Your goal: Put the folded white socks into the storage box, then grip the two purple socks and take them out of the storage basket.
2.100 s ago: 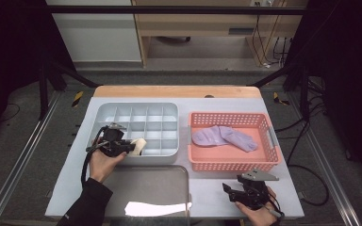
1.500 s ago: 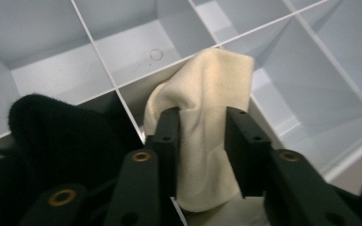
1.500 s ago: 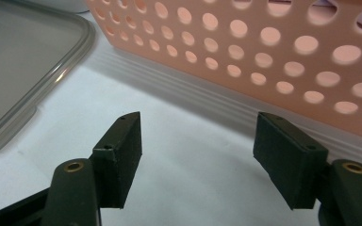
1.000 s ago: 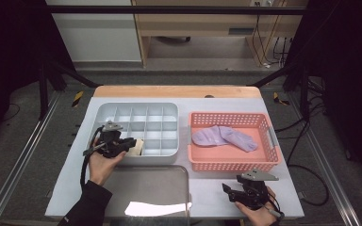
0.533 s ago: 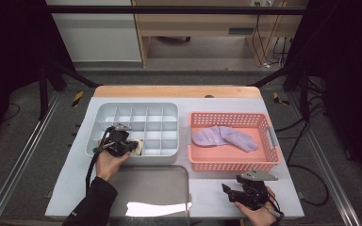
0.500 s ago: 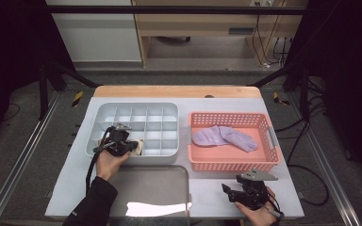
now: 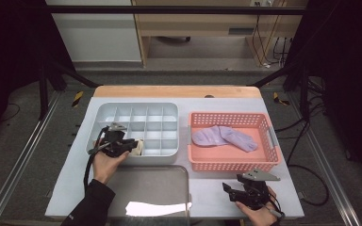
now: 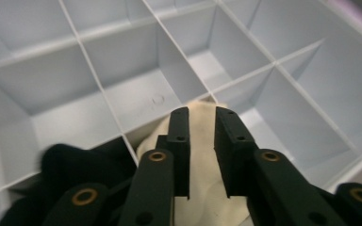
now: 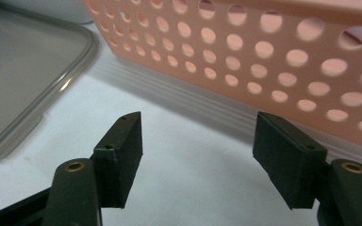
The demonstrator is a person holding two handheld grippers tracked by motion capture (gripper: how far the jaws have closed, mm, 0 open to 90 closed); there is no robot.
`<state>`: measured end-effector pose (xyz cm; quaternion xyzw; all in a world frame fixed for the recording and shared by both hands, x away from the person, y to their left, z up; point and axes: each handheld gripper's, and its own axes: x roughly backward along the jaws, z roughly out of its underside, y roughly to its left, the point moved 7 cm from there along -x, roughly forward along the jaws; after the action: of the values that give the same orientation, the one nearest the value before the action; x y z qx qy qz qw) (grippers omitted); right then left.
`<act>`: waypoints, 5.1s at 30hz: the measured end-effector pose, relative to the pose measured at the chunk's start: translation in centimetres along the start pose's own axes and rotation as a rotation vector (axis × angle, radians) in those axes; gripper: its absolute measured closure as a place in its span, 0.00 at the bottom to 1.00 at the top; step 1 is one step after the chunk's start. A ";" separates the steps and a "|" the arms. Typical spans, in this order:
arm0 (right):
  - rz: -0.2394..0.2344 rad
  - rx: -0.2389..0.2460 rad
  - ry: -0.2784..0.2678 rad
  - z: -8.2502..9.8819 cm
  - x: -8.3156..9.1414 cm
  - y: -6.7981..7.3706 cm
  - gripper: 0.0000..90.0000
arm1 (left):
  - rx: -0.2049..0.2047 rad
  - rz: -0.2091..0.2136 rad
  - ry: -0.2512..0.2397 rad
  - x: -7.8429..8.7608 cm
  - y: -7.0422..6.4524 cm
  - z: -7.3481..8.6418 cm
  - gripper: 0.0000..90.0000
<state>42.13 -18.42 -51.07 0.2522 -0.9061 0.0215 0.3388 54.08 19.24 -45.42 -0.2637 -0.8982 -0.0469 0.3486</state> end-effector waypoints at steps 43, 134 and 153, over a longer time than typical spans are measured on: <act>0.044 -0.018 -0.186 -7.7 2.6 -1.1 0.34 | 0.010 0.073 -0.176 6.7 -3.8 9.7 0.47; 0.206 -0.140 0.164 -12.0 -10.1 -10.3 0.46 | 0.074 0.094 -0.116 5.4 -2.5 11.0 0.44; 0.187 -0.144 0.181 -12.1 -9.9 -10.4 0.95 | 0.081 0.101 -0.108 5.1 -2.5 11.2 0.44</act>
<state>60.70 -20.60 -49.30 0.1388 -0.8907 0.0108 0.4327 42.95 22.38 -50.23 -0.2966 -0.9024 0.0212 0.3118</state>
